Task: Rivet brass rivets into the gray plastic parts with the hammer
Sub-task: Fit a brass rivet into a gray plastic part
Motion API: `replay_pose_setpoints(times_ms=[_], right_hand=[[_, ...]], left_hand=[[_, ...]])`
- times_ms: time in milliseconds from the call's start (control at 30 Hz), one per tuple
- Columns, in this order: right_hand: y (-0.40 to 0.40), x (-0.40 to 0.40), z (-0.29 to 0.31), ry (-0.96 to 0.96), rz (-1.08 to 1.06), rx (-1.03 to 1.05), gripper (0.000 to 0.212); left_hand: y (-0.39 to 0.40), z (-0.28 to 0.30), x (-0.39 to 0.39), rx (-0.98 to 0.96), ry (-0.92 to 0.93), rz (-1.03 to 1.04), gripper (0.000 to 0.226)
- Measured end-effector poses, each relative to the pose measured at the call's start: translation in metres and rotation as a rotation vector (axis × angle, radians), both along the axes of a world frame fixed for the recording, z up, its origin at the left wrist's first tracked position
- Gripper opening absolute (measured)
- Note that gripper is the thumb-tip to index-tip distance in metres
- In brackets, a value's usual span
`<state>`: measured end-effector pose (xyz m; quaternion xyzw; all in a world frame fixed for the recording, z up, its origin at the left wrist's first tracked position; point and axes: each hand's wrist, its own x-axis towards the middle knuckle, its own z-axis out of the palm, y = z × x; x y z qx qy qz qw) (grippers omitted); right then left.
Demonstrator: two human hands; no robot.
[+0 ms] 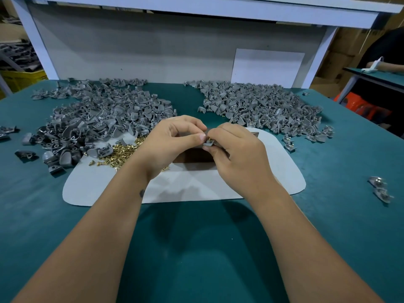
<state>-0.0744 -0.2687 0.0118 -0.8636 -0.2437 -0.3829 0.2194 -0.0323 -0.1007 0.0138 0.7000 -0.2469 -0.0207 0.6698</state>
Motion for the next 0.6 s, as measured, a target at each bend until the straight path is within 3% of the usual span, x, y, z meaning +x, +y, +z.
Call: replay_pose_setpoints(times_ms=[267,400,500,600], right_hand=[[0.001,0.003,-0.005,0.029,0.019,0.116,0.005],[0.009,0.005,-0.004,0.281,0.052,0.434,0.012],[0.007,0.008,-0.001,0.506,0.096,0.653,0.012],[0.001,0.007,0.002,0.546,0.066,0.742,0.008]], left_hand=[[-0.001,0.002,-0.003,-0.018,0.022,0.019,0.017],[-0.008,-0.001,-0.003,-0.082,0.022,0.107,0.006],[-0.011,-0.003,-0.001,0.059,-0.148,0.201,0.006],[-0.015,-0.004,-0.001,0.176,-0.269,0.236,0.008]])
